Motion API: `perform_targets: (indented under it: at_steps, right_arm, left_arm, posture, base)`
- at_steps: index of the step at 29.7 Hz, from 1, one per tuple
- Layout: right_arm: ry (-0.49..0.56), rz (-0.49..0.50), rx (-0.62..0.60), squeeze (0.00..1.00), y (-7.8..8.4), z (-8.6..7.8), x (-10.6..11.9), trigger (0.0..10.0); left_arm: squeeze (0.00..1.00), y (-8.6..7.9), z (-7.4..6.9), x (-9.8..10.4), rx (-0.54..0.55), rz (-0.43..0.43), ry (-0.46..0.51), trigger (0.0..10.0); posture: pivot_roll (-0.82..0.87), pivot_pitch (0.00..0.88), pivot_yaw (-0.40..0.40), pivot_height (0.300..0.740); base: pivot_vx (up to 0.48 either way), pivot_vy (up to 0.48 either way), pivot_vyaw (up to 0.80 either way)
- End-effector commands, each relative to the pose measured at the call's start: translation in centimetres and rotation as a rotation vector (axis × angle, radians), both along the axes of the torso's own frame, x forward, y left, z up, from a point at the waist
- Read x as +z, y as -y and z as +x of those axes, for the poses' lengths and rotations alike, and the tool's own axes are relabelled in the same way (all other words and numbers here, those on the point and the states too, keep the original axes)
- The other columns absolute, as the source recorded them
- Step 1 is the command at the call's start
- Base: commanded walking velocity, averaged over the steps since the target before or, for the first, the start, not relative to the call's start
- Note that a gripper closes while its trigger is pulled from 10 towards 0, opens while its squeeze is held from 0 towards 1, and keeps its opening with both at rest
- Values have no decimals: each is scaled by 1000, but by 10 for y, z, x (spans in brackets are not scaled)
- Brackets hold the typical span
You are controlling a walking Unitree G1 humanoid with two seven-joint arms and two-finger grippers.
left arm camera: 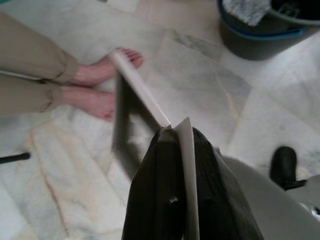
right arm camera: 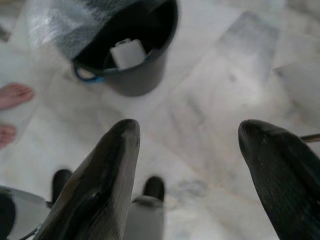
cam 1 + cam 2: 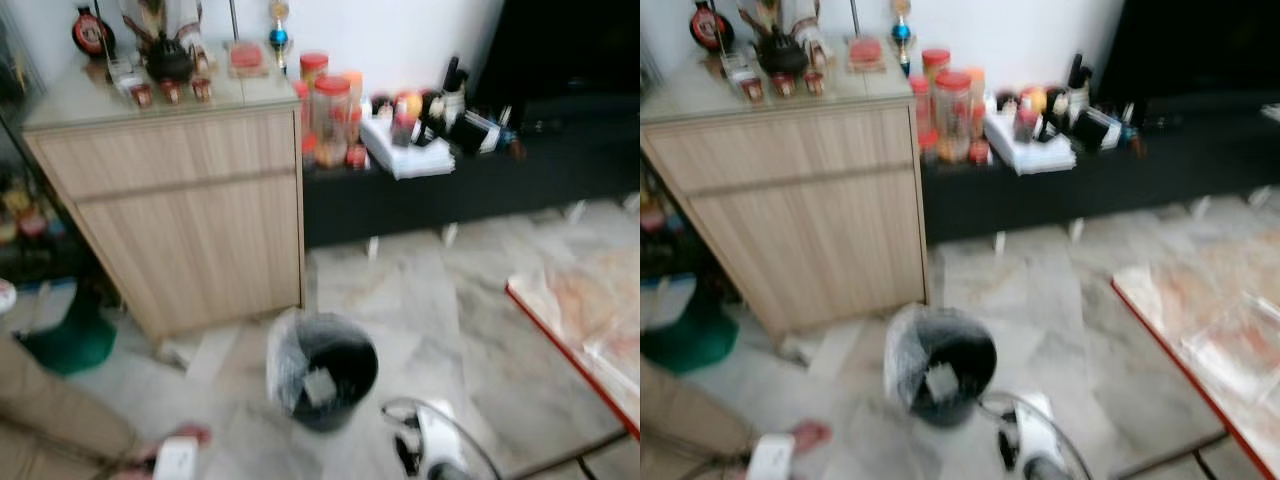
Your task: Picking trash to rubbish bin
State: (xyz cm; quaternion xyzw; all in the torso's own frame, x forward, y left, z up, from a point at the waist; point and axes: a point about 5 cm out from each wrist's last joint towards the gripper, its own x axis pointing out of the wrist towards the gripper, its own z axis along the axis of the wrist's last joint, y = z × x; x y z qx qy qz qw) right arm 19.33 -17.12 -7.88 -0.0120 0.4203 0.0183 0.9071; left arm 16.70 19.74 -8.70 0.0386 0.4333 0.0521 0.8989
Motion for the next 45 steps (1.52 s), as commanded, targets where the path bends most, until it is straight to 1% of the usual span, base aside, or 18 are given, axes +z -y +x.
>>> perform_targets:
  at_steps: [1,31,36,45]
  right_arm:
    - [23,22,11,0,-10,8,3,10000]
    - [21,29,1,0,-10,8,4,10000]
    - [20,41,-31,0,-7,8,4,10000]
    - [14,19,-14,0,-6,8,3,10000]
  left_arm:
    - [0,-12,-4,0,15,28,-16,10000]
    - [0,-10,-5,-1,12,23,-18,10000]
    - [0,-10,-5,-1,9,24,-19,10000]
    - [0,-9,-3,0,1,21,-16,10000]
  posture:
    - [-10,51,-52,740]
    - [-12,50,-55,740]
    - [-17,45,-50,740]
    - [-16,35,-51,740]
  base:
    - [285,0,0]
    - [282,0,0]
    - [281,0,0]
    - [282,0,0]
